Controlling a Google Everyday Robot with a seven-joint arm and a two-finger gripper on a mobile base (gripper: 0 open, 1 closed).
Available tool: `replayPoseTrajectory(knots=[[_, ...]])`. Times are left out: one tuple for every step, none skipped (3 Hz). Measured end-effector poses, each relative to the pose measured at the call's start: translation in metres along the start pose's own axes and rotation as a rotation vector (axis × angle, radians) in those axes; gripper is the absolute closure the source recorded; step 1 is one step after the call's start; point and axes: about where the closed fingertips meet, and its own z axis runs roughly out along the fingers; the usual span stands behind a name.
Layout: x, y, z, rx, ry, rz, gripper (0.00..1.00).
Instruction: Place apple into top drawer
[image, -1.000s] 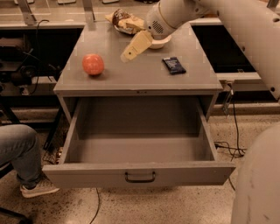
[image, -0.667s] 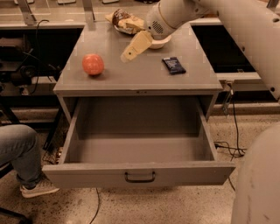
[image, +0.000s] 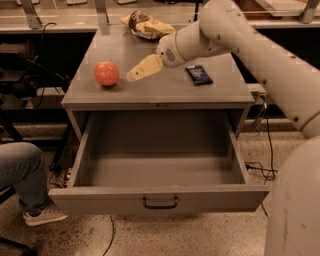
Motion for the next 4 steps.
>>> replayPoseTrajectory(knots=[[-0.003, -0.002, 0.043, -0.035, -0.107, 0.044, 0.0], [-0.017, 0.002, 0.074, -0.052, -0.156, 0.032, 0.0], [-0.03, 0.011, 0.1, -0.081, -0.182, 0.012, 0.0], [-0.039, 0.019, 0.122, -0.114, -0.177, -0.003, 0.0]])
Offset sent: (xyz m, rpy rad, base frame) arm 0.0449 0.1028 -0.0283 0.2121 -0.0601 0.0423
